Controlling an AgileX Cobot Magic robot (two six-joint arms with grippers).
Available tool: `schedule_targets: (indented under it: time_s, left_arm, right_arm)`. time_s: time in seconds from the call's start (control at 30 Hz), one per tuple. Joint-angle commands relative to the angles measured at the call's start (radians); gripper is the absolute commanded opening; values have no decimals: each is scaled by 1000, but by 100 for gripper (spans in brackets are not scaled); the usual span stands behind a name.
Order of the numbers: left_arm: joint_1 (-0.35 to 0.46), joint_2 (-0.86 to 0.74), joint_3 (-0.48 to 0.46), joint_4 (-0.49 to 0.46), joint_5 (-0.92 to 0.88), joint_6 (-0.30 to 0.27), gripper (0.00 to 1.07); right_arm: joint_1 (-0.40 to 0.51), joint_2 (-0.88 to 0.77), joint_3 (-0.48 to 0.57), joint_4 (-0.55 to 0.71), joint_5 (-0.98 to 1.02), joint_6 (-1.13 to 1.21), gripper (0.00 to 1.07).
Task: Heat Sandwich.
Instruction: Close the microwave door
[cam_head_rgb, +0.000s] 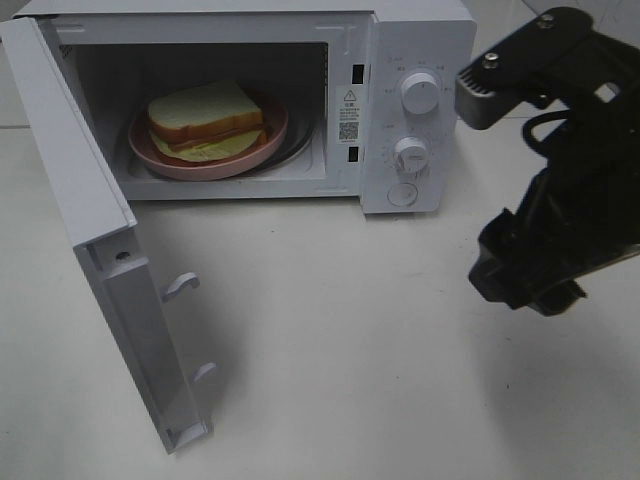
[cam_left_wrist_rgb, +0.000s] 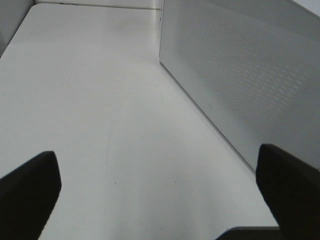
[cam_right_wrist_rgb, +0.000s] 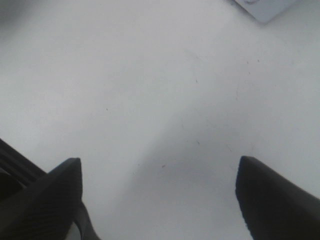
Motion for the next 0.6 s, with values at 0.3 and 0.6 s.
schedule_targets:
  time_s: [0.3, 0.6]
  left_arm:
    - [-8, -15, 2, -4, -10, 2, 100]
    - [-8, -15, 2, -4, -10, 2, 100]
  right_arm:
    - [1, -205, 3, 67, 275, 18, 76]
    - [1, -404, 34, 47, 316, 14, 76]
